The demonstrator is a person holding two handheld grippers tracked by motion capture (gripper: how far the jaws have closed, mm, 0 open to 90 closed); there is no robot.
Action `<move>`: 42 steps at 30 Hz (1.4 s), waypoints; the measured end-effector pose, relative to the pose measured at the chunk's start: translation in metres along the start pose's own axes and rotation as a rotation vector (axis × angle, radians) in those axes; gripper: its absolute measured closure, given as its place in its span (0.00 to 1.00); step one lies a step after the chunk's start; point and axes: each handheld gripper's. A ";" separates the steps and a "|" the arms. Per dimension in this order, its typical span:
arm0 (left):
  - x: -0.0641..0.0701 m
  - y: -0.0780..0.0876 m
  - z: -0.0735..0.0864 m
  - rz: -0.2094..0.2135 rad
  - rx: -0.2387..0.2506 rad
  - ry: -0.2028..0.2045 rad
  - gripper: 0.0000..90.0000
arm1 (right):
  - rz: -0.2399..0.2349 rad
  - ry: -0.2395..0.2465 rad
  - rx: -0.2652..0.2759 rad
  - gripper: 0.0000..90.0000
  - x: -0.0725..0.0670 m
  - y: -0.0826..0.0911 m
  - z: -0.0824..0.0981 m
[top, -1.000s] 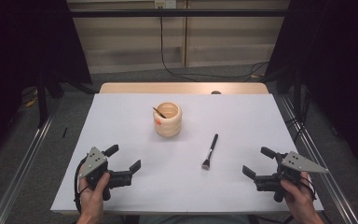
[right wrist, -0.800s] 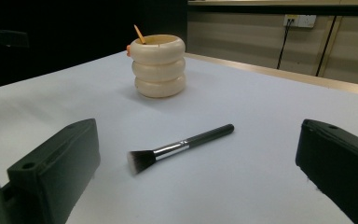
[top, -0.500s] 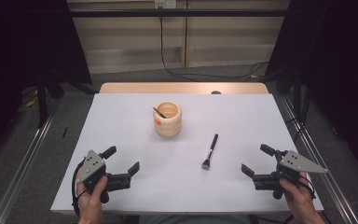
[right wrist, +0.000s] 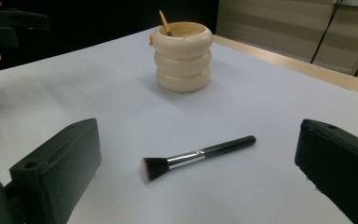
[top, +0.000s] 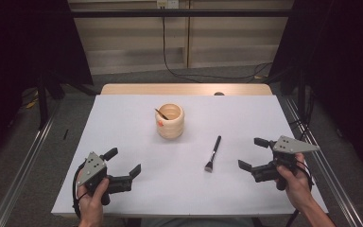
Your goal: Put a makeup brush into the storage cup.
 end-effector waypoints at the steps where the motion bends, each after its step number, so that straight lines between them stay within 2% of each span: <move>1: 0.000 0.000 0.000 0.000 0.000 0.001 0.01 | 0.000 -0.003 -0.007 0.00 0.001 -0.002 -0.002; 3: 0.000 0.000 0.000 0.002 0.001 0.000 0.01 | 0.017 0.003 -0.020 0.00 0.003 -0.007 -0.005; 13: 0.006 0.000 -0.003 0.026 0.006 -0.027 0.01 | 0.014 0.026 0.008 0.00 0.012 -0.028 -0.018; 17: 0.002 0.000 -0.001 0.016 0.003 -0.014 0.01 | 0.052 0.029 0.008 0.00 0.013 -0.038 -0.025; 24: -0.001 -0.001 0.000 0.012 -0.002 -0.017 0.01 | 0.073 0.047 -0.027 0.01 0.015 -0.060 -0.040; 32: -0.005 -0.001 0.001 0.005 -0.010 -0.019 0.01 | 0.113 0.067 -0.079 0.01 0.015 -0.075 -0.049; 38: -0.005 -0.001 0.001 0.005 -0.010 -0.013 0.01 | 0.106 0.040 -0.113 0.02 0.019 -0.084 -0.051; 42: -0.005 -0.001 0.001 0.005 -0.009 -0.013 0.01 | 0.097 0.024 -0.155 0.02 0.019 -0.089 -0.049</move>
Point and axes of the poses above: each handheld gripper's, and its own axes: y roughly backward along the jaws, z roughly out of its underside, x roughly to its right, and after that the axes turned 2 degrees about z, right-handed
